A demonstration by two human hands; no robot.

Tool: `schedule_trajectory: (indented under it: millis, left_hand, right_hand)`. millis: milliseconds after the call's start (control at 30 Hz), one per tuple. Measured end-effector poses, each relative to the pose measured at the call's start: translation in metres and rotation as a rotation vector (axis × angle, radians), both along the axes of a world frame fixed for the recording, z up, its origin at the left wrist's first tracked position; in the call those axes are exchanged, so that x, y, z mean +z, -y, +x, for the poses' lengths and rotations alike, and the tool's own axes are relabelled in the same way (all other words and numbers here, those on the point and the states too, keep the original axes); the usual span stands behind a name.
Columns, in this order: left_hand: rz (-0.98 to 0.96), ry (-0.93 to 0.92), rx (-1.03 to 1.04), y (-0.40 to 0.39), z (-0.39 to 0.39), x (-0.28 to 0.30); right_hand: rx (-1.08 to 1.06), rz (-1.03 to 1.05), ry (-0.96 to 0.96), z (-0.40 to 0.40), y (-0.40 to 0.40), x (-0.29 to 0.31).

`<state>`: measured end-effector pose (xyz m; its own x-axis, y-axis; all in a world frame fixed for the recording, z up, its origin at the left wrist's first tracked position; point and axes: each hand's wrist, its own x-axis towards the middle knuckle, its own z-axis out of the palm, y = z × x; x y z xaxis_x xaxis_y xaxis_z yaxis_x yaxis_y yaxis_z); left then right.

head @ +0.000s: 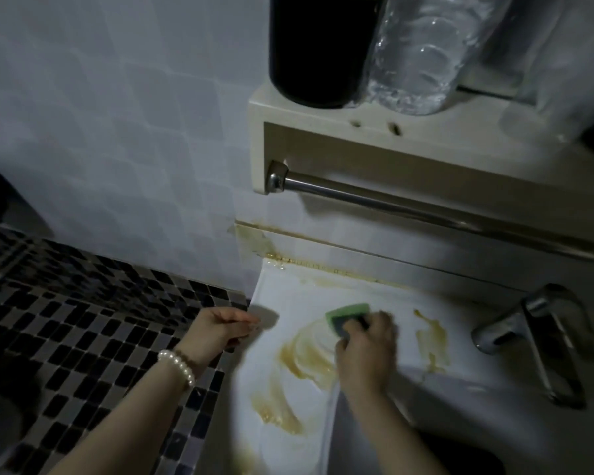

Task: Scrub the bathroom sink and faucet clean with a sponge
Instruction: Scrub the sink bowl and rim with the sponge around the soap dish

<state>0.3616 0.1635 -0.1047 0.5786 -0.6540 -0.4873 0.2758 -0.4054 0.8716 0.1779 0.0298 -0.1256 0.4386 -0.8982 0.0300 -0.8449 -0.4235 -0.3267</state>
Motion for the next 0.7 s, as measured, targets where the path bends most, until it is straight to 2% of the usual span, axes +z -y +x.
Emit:
schedule_trajectory:
  millis: [100,167,267,333,400,467,567,633,700]
  left_hand:
    - [-0.018,0.014,-0.058,0.01,-0.009,0.005]
    - [-0.033,0.024,-0.047,0.01,-0.007,0.007]
    - [-0.053,0.02,0.025,0.006,0.003,0.01]
    - [-0.068,0.013,0.055,0.005,0.006,0.008]
    - [-0.079,0.015,0.066,0.005,0.006,0.006]
    - [-0.085,0.024,0.06,0.006,0.005,0.005]
    - [-0.093,0.02,0.066,0.005,0.003,0.003]
    - [-0.102,0.016,0.055,0.008,-0.001,0.004]
    - [-0.1,0.031,0.028,0.015,-0.007,0.004]
  right_hand:
    - [0.429,0.081,0.1,0.031,-0.01,-0.005]
    - [0.542,0.076,0.126,0.048,0.004,0.003]
    - [0.628,-0.092,0.197,0.065,0.022,0.011]
    - [0.818,-0.18,0.096,0.083,0.024,0.015]
    - [0.947,-0.233,-0.105,0.099,0.028,0.016]
    - [0.955,-0.288,-0.239,0.101,0.037,0.021]
    - [0.864,-0.25,-0.217,0.063,0.06,0.019]
    - [0.697,-0.207,-0.143,0.016,0.077,0.02]
    - [0.419,-0.227,-0.021,-0.035,0.091,0.015]
